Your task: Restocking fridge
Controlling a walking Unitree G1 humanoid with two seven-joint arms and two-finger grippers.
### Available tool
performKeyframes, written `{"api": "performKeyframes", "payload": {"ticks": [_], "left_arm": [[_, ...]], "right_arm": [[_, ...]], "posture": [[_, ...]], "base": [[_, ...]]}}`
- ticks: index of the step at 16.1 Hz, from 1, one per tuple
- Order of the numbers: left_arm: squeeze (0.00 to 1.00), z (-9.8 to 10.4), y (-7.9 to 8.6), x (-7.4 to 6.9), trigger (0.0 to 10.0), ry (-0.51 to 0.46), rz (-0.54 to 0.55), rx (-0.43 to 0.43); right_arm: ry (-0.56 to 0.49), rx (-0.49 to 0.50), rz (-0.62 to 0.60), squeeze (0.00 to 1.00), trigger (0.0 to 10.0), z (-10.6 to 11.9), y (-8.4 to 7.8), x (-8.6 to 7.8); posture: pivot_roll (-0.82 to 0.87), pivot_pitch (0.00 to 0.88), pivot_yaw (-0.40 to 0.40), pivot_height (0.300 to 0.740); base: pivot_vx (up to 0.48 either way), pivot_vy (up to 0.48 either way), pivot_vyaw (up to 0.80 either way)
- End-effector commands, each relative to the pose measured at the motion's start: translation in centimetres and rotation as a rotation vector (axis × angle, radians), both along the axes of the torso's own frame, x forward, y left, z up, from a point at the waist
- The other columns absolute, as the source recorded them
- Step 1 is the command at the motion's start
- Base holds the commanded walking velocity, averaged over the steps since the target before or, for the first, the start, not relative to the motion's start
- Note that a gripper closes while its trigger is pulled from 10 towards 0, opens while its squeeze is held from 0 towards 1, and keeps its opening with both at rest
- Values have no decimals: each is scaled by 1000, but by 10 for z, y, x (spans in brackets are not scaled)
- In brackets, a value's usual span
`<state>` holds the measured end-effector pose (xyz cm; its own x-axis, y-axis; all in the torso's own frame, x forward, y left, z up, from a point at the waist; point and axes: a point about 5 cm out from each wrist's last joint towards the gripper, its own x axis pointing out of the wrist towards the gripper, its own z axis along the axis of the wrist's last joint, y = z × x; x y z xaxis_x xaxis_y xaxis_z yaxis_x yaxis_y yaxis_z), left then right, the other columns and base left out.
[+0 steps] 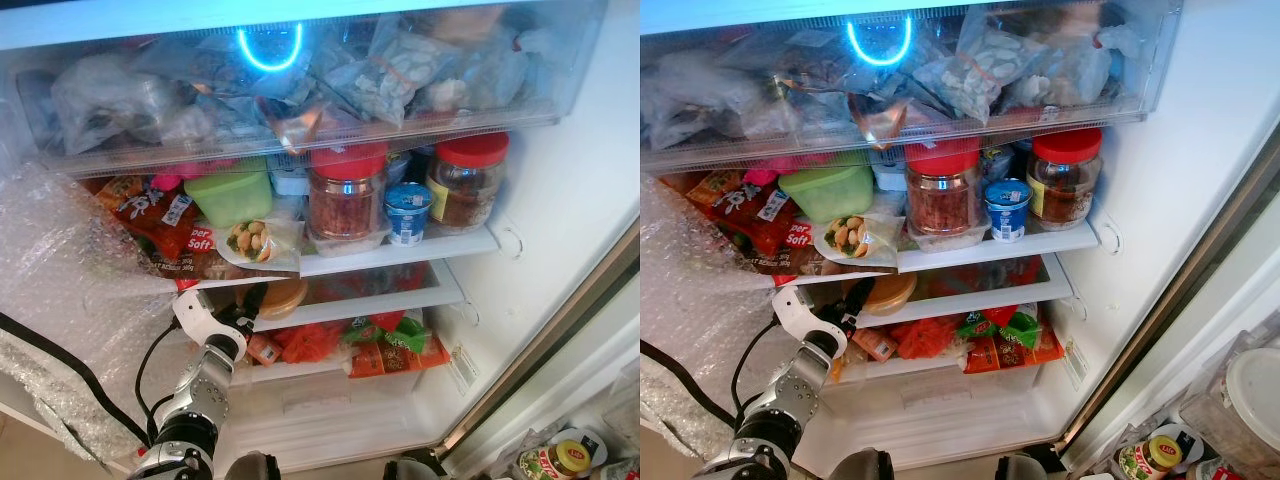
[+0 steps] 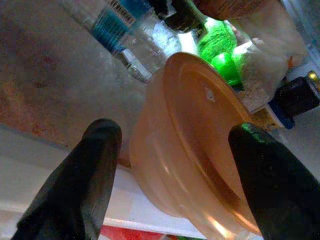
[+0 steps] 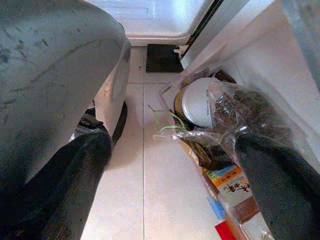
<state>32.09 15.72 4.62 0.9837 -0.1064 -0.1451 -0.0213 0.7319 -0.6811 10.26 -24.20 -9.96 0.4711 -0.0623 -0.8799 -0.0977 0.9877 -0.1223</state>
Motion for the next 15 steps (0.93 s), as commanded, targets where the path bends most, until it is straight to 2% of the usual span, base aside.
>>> {"api": "performKeyframes", "payload": {"ticks": [1,2,9,13,15], "left_arm": [[910,13,4,4,10000,-66,-14,25],[0,14,5,3,10000,-74,-19,30],[0,16,7,-13,10000,-111,-79,69],[0,12,8,-35,10000,-121,-157,225],[0,12,10,-40,10000,-123,-167,272]], "right_arm": [[-37,17,8,0,10000,1,7,10],[-38,17,8,0,10000,1,7,10],[-44,13,5,0,10000,2,7,12],[-44,13,6,0,10000,2,7,12],[-45,12,6,0,10000,2,7,12]], "posture": [[-23,0,55,652],[-22,0,54,652],[-25,0,57,652],[-19,0,53,652],[-21,0,54,652]], "base": [[0,0,0],[0,0,0],[0,0,0],[0,0,0],[0,0,0]]}}
